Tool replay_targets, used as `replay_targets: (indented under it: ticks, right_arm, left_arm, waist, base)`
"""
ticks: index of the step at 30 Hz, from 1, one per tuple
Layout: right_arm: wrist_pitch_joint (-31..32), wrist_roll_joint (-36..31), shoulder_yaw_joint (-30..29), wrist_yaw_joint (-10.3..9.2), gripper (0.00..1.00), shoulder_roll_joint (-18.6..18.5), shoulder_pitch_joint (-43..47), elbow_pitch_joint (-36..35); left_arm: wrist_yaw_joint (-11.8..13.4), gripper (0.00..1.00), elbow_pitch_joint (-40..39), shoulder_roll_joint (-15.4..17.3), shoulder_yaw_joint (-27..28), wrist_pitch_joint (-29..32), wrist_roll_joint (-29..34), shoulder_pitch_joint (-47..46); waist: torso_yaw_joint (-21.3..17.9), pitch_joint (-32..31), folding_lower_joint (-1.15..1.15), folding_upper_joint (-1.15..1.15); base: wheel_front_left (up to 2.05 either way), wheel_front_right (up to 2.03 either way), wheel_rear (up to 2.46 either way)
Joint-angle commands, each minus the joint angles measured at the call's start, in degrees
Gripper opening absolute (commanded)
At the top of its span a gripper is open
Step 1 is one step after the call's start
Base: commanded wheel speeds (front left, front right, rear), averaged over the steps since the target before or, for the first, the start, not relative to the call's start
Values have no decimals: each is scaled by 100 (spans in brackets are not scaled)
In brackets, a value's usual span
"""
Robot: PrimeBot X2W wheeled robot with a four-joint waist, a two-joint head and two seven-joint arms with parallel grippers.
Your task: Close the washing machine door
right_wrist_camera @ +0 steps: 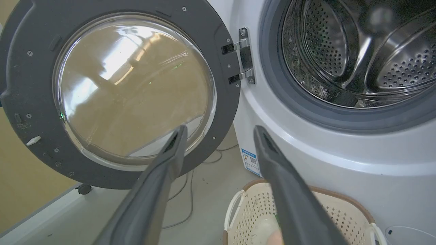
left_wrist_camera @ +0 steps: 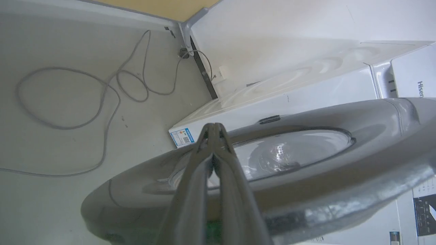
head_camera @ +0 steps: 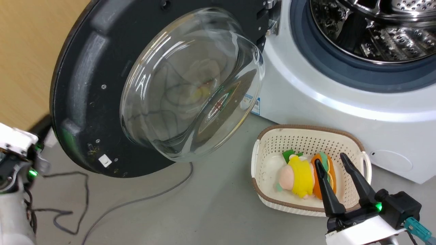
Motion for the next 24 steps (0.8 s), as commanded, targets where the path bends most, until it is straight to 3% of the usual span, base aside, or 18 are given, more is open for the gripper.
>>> replay_targets:
  ticks: [1, 12, 24]
  right_arm:
    - [-26, 1, -17, 5, 100, 24, -92, 0]
    - [-26, 55, -337, 5, 100, 258, 75, -6]
    - [-26, 53, -633, 5, 100, 348, 323, -65]
  left_arm:
    - [-52, 0, -82, -52, -54, 184, -125, 167]
    - [-64, 0, -1382, -396, -636, 1267, -534, 1158]
    - [-3, 0, -3097, -1305, -1552, 1980, -940, 2578]
  waist:
    - [-17, -60, 0, 0]
    - [-187, -516, 0, 0]
    - [-967, -798, 0, 0]
  base:
    - [0, 0, 0]
    - [0, 0, 0]
    - [0, 0, 0]
